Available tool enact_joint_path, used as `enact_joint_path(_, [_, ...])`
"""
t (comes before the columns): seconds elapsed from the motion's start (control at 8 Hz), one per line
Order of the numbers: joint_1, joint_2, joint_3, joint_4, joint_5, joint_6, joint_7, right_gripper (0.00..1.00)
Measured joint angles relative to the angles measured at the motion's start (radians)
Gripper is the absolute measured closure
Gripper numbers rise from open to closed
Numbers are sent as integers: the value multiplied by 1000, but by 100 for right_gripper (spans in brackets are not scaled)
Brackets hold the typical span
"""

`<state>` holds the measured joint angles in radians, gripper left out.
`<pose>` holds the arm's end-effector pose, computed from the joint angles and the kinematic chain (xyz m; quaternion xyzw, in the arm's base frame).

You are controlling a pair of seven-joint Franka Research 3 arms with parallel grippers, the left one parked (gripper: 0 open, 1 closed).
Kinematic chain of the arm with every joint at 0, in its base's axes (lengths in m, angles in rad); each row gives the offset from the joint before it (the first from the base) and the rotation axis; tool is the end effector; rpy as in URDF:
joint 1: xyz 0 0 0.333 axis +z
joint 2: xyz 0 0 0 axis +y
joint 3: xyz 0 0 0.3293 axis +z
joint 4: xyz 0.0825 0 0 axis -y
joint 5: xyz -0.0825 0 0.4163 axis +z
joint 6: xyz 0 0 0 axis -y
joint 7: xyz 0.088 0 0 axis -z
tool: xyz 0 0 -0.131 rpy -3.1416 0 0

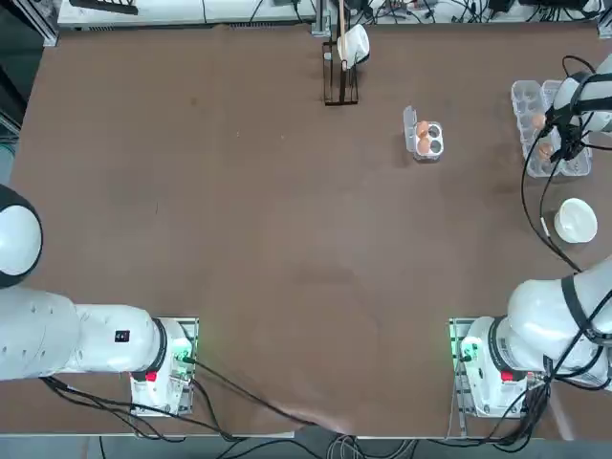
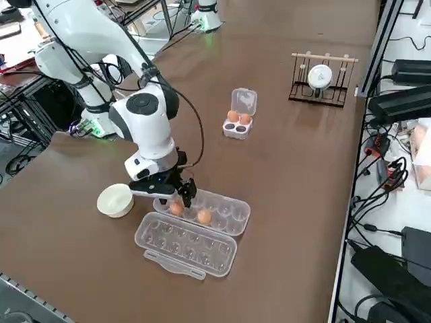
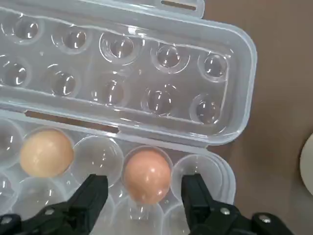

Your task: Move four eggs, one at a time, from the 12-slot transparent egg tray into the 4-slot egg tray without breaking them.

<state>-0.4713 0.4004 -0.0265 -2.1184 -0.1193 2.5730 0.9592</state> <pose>0.5353 -0.2907 0.1881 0.7780 -0.6265 0.0350 0.0314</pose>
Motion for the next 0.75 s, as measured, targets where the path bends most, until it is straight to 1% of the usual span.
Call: enact_joint_path(0.75, [-6, 13, 0, 2, 0, 11, 0, 10])
